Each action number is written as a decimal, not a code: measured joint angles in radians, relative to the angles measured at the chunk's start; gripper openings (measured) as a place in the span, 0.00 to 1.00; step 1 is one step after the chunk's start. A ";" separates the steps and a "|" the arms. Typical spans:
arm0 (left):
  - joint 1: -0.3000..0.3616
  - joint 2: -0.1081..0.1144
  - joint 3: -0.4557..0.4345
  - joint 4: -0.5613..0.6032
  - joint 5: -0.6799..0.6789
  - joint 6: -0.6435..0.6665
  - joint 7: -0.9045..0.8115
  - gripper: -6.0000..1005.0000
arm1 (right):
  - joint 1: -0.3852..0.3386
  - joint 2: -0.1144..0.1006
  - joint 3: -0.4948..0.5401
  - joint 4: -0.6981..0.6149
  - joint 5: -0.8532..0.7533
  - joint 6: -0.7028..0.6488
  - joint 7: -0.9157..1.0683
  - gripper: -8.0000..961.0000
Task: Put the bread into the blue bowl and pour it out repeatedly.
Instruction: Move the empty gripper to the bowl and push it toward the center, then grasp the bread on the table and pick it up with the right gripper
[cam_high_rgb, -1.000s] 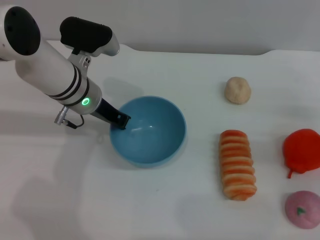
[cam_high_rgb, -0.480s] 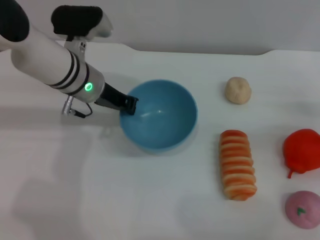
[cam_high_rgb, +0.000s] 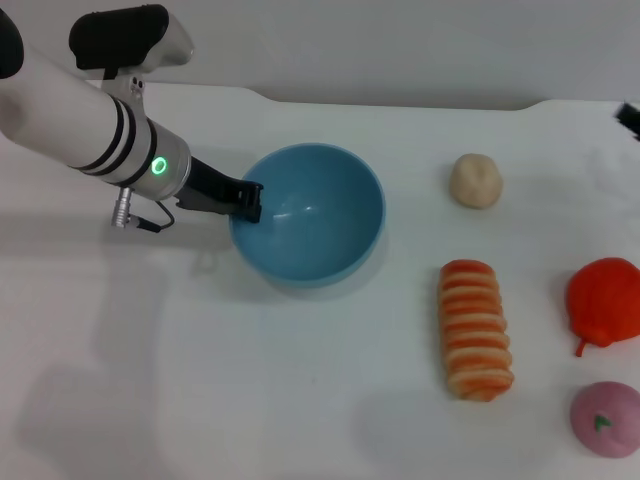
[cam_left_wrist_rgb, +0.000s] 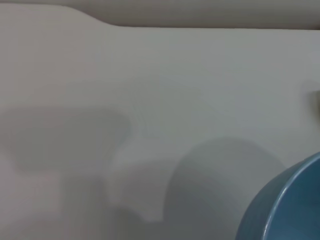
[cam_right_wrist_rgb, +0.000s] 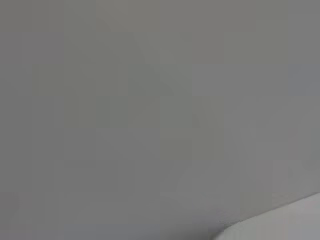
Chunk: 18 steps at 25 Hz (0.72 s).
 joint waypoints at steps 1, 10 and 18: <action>0.000 0.001 0.000 0.000 0.000 -0.001 -0.003 0.01 | 0.007 -0.006 -0.007 -0.025 -0.096 -0.013 0.102 0.50; 0.001 0.002 -0.001 0.008 0.000 -0.004 -0.009 0.00 | 0.119 -0.070 0.093 -0.139 -0.874 -0.359 0.741 0.50; 0.000 0.002 0.006 0.037 0.005 -0.018 -0.010 0.01 | 0.228 -0.094 0.181 -0.296 -1.361 -0.765 1.059 0.49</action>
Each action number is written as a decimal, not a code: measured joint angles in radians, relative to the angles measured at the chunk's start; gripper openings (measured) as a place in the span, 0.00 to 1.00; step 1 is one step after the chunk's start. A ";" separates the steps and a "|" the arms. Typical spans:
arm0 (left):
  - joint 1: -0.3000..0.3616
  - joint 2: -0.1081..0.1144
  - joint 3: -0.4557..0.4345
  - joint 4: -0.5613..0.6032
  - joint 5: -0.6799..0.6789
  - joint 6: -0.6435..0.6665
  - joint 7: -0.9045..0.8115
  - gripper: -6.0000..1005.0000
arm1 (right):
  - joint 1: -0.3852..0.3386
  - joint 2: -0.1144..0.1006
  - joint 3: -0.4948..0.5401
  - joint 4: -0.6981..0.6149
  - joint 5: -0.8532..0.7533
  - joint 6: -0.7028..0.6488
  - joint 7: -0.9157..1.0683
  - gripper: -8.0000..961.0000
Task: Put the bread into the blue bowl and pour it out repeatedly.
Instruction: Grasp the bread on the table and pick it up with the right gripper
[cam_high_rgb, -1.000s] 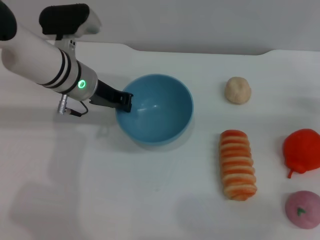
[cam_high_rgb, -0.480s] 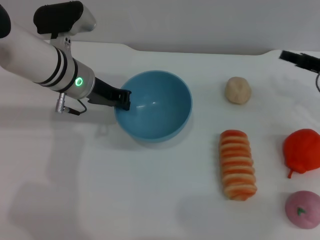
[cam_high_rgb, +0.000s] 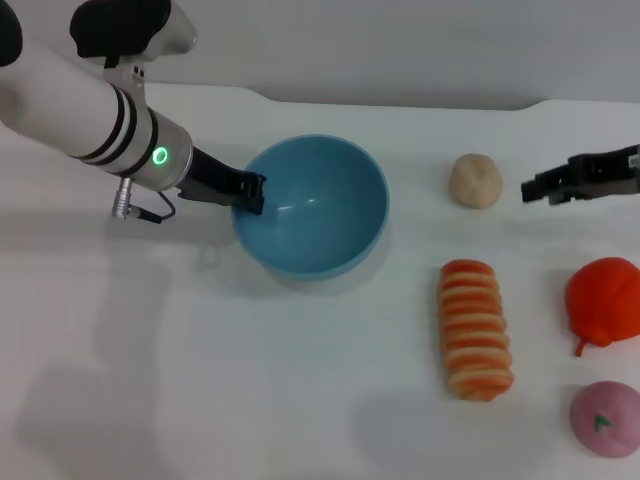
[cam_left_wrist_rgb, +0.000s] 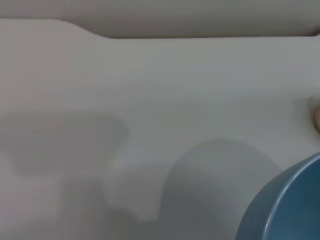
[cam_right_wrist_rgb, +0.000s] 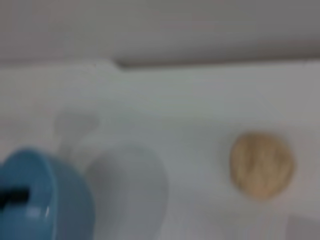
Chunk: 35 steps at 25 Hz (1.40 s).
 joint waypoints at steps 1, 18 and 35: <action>-0.001 0.000 -0.002 0.004 0.002 -0.006 0.000 0.01 | 0.009 0.000 0.000 -0.009 -0.024 -0.031 0.013 0.48; -0.005 0.002 -0.006 0.042 0.004 -0.012 0.002 0.01 | 0.060 0.091 -0.229 -0.016 -0.129 -0.110 0.088 0.43; -0.010 0.005 -0.006 0.043 0.006 -0.013 0.008 0.00 | 0.076 0.146 -0.356 0.093 -0.145 0.090 0.149 0.38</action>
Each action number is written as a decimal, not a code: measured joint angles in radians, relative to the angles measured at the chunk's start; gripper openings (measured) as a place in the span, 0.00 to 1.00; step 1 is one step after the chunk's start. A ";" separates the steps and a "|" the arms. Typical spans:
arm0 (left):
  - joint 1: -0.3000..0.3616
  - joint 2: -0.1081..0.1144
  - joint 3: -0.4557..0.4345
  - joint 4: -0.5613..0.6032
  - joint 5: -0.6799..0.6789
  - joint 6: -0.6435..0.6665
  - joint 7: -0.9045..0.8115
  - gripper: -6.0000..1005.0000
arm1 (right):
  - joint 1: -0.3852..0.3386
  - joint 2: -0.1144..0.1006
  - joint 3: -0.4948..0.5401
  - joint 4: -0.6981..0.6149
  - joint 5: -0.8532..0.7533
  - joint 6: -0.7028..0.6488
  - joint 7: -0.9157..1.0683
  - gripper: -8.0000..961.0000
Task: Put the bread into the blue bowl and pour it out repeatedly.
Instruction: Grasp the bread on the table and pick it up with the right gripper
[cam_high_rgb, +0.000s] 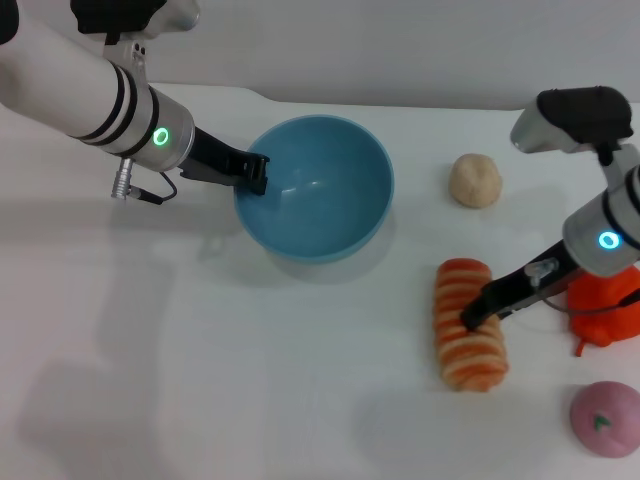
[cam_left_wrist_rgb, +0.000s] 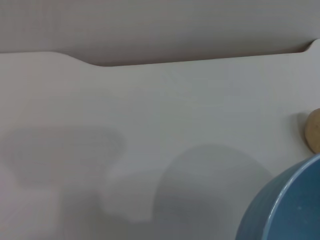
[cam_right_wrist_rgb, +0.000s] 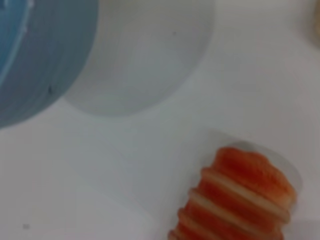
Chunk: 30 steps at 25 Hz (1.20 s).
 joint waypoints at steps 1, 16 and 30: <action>0.000 0.000 0.000 0.000 0.000 0.000 0.000 0.01 | 0.002 0.001 -0.009 0.015 0.017 0.017 -0.002 0.38; -0.002 0.002 0.000 0.002 0.000 0.000 0.000 0.01 | -0.013 0.003 -0.104 0.029 0.070 0.112 -0.061 0.33; -0.009 0.001 0.008 -0.005 0.013 -0.020 0.000 0.01 | -0.174 -0.020 -0.007 -0.243 0.146 0.012 -0.147 0.25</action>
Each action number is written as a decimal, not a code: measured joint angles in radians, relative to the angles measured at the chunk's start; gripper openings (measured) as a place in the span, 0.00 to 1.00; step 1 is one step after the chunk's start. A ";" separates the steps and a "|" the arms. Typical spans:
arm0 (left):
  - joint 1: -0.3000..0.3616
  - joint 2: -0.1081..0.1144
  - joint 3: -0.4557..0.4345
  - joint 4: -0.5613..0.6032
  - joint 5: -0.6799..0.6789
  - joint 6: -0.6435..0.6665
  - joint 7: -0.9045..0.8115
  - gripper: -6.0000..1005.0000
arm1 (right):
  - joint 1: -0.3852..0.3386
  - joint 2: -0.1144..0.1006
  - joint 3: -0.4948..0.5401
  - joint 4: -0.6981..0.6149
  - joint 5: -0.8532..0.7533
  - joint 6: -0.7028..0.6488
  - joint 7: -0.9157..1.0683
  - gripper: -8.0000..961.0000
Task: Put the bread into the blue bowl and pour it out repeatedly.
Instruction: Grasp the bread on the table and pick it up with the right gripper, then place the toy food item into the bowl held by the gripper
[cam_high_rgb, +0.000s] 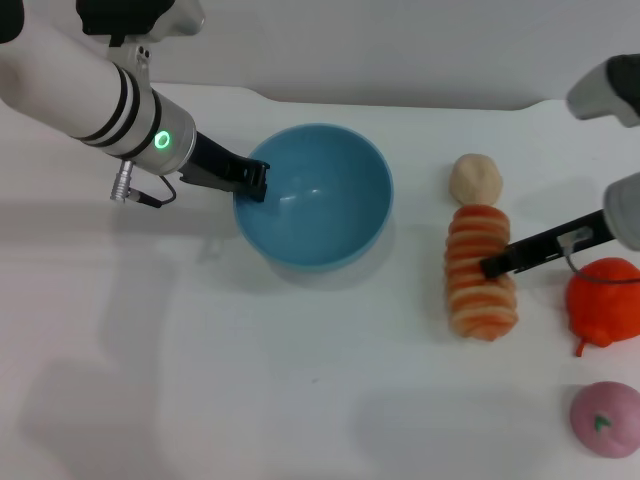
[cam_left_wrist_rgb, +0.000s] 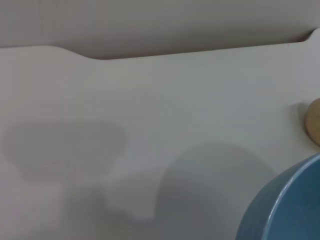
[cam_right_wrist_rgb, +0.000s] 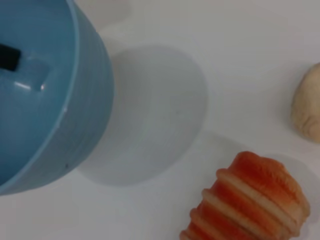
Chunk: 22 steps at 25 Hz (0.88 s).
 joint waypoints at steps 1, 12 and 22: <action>-0.001 0.000 0.000 -0.002 0.001 -0.001 0.000 0.01 | -0.011 0.000 0.020 -0.017 0.000 -0.015 -0.012 0.24; -0.006 -0.006 0.003 -0.020 0.046 -0.049 -0.005 0.01 | -0.057 0.003 0.222 -0.224 0.214 -0.207 -0.225 0.14; -0.006 -0.013 0.055 -0.021 -0.011 -0.050 -0.008 0.01 | -0.041 0.015 0.111 -0.242 0.490 -0.165 -0.547 0.13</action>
